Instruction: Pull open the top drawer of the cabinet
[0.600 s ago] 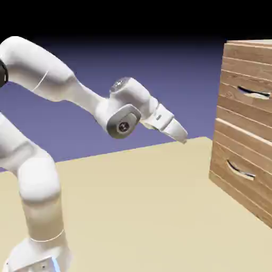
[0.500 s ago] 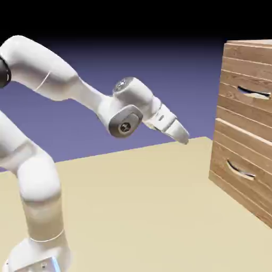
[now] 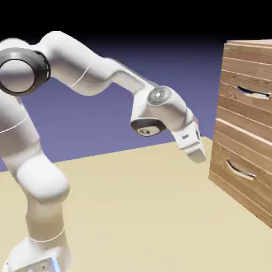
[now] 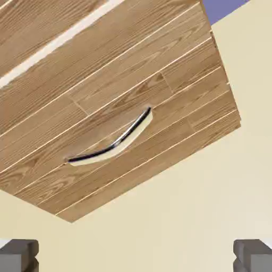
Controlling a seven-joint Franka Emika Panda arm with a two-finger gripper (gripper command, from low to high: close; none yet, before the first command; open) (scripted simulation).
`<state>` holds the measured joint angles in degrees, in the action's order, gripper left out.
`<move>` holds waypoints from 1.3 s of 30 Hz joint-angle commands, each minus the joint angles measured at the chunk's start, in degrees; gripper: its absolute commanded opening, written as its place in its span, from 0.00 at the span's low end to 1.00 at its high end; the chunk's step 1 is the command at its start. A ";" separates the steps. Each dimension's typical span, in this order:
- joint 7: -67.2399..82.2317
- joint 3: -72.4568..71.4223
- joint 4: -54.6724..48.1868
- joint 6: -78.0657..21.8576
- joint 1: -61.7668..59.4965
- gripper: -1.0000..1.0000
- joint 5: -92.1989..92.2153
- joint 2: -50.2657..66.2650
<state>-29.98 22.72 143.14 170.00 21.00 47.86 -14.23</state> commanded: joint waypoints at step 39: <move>25.34 46.14 -36.28 -8.13 41.25 0.50 97.18 37.42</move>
<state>-4.64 68.86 106.86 161.87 62.25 145.04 23.19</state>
